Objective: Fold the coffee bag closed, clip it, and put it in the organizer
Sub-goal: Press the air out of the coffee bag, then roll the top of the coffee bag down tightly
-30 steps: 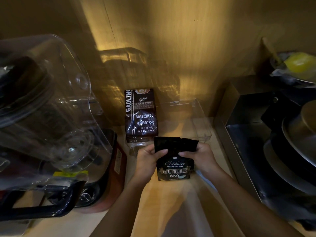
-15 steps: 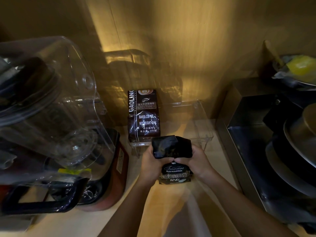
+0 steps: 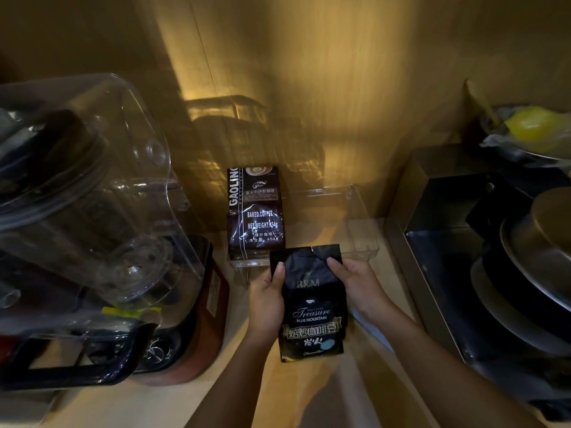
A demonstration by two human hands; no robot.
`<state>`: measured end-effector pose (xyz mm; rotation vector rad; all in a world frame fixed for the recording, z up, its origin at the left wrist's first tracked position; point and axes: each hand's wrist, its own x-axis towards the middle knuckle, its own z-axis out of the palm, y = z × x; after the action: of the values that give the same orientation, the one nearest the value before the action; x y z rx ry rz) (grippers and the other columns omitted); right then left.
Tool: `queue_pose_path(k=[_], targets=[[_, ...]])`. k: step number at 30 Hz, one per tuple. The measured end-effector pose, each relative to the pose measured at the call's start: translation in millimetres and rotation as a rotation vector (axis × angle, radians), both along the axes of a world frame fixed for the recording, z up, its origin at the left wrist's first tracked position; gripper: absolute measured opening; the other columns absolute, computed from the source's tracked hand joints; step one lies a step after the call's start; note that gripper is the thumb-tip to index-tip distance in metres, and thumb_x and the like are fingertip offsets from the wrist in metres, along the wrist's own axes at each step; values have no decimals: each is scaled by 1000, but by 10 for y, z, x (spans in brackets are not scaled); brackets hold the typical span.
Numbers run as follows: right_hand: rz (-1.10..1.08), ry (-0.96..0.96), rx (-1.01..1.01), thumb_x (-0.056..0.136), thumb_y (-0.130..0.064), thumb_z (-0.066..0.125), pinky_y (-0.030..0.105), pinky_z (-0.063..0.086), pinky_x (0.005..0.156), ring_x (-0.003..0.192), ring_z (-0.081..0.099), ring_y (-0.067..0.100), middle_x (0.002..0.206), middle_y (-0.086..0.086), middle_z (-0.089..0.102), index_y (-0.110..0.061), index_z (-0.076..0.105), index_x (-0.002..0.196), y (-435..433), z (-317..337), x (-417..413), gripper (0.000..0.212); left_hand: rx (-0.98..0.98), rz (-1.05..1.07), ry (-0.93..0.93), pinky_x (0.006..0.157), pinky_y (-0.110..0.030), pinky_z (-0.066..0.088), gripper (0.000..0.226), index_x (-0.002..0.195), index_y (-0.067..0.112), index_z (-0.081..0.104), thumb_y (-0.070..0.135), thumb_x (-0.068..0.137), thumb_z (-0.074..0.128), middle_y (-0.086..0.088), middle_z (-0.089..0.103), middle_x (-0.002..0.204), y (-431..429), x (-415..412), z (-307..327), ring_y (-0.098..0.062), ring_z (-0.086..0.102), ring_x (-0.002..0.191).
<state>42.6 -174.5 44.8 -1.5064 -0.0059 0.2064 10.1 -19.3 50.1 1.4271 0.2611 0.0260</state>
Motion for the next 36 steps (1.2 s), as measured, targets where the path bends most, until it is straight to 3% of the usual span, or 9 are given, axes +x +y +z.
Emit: queue_pose_path(k=[7, 11, 14, 16, 18, 20, 26, 30, 36], targets=[[-65, 59, 85, 86, -15, 55, 34, 52, 68, 75, 67, 26, 82, 16, 71, -1, 67, 83, -4, -88, -70, 18, -107, 66, 108, 45, -18, 51, 20, 83, 5, 69, 17, 90, 54, -4, 75, 69, -8, -90, 55, -14, 70, 63], [-51, 77, 69, 85, -13, 58, 26, 54, 61, 72, 68, 22, 72, 4, 74, -5, 69, 80, 2, -114, -91, 14, -47, 116, 145, 41, -11, 45, 26, 60, 10, 54, 12, 85, 60, -7, 63, 64, 63, -115, 24, -6, 61, 50], [-64, 100, 82, 82, -9, 61, 27, 51, 60, 69, 64, 25, 72, 10, 70, 2, 65, 79, -1, -118, -89, 11, -34, 111, 157, 46, -13, 48, 16, 69, 9, 54, 9, 81, 64, -7, 64, 72, 131, -114, 14, -7, 63, 57], [-50, 119, 113, 76, -5, 65, 34, 49, 67, 75, 64, 30, 78, 15, 69, -2, 64, 80, -41, -102, -99, 6, -35, 40, 171, 60, -23, 53, 15, 87, 4, 59, 8, 77, 69, -10, 70, 88, 149, -137, 27, -13, 68, 75], [27, 131, 137, 66, -1, 71, 36, 53, 69, 82, 67, 30, 85, 12, 72, -7, 65, 89, -78, -96, -124, 25, -19, -37, 185, 72, -33, 54, 36, 104, 5, 57, 3, 71, 72, -12, 69, 101, 135, -157, 14, -23, 67, 90], [117, 145, 110, 61, 4, 73, 25, 55, 62, 80, 69, 21, 81, 2, 75, -11, 65, 93, -59, -91, -167, 36, -25, -36, 187, 74, -34, 54, 42, 105, 6, 57, -5, 68, 73, -13, 69, 102, 103, -169, 1, -25, 66, 92], [15, 140, 63, 63, 8, 72, 28, 53, 65, 81, 67, 22, 90, 10, 71, -4, 63, 95, 58, -93, -232, 36, -46, 53, 230, 66, -32, 53, 35, 104, 8, 52, 2, 75, 70, -11, 67, 97, 60, -146, -2, -24, 67, 87], [-66, 116, 75, 62, 8, 73, 19, 53, 51, 72, 67, 22, 82, 8, 70, -2, 58, 99, 108, -93, -265, 41, -63, 108, 254, 69, -36, 54, 17, 95, 10, 62, 3, 80, 65, -15, 70, 96, 50, -122, 20, -28, 67, 86], [-77, 63, 179, 66, 12, 68, 23, 54, 49, 67, 70, 19, 63, 4, 74, -27, 55, 110, 45, -118, -271, 60, -180, 209, 411, 63, -41, 55, 28, 104, -4, 58, -5, 77, 64, -28, 65, 100, 73, -34, 17, -39, 65, 81]])
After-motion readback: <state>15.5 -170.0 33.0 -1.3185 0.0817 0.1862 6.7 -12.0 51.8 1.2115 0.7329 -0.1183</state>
